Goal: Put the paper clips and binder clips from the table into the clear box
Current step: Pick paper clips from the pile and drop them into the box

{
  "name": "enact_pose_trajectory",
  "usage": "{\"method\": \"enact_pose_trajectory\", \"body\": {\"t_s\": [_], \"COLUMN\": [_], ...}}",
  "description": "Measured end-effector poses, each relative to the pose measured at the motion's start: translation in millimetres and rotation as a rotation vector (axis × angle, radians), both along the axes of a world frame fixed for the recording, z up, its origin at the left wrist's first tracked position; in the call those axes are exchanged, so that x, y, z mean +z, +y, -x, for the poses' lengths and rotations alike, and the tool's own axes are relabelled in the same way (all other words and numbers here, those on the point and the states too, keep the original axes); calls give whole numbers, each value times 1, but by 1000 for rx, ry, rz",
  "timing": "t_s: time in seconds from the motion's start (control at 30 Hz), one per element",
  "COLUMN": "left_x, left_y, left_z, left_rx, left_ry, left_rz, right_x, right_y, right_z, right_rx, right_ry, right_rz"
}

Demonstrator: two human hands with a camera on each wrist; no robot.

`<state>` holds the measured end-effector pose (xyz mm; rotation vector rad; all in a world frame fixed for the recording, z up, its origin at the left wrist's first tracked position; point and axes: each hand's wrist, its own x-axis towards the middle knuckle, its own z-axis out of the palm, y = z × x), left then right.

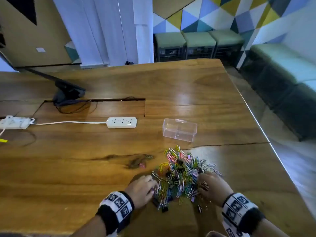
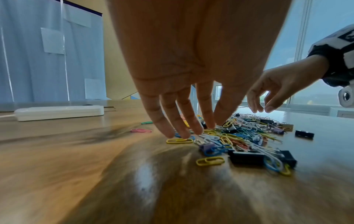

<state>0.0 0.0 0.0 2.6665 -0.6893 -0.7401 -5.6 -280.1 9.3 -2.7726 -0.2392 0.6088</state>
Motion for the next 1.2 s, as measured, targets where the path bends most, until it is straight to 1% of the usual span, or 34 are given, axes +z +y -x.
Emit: {"method": "enact_pose_trajectory", "body": {"t_s": [0.13,0.27,0.43,0.53,0.77,0.93,1.03,1.13,1.2], "left_x": [-3,-6,-6,-9,-17,-23,-23,-21,-20], "left_y": [-15,-35,-55,-62,-76,-81,-80,-77,-75], "left_z": [-23,-37,-52,-57,-59,-54,-54,-57,-60], "left_rx": [-22,-52,-19,16,62,52,100,174,185], "left_ry": [-42,-33,-54,-76,-51,-87,-78,-48,-62], "left_rz": [-3,-57,-49,-79,-141,-205,-154,-38,19], "right_x": [3,-1,-3,-9,-17,-17,-13,-12,-12], "right_y": [7,17,30,34,34,32,29,26,24], "right_z": [-12,-18,-25,-29,-41,-51,-56,-61,-63], "right_rx": [-31,-10,25,32,33,46,27,-9,-26], "right_ry": [-31,4,46,44,8,18,46,59,65], "right_rz": [-13,-26,-12,9,51,-1,-43,-88,-110]}}
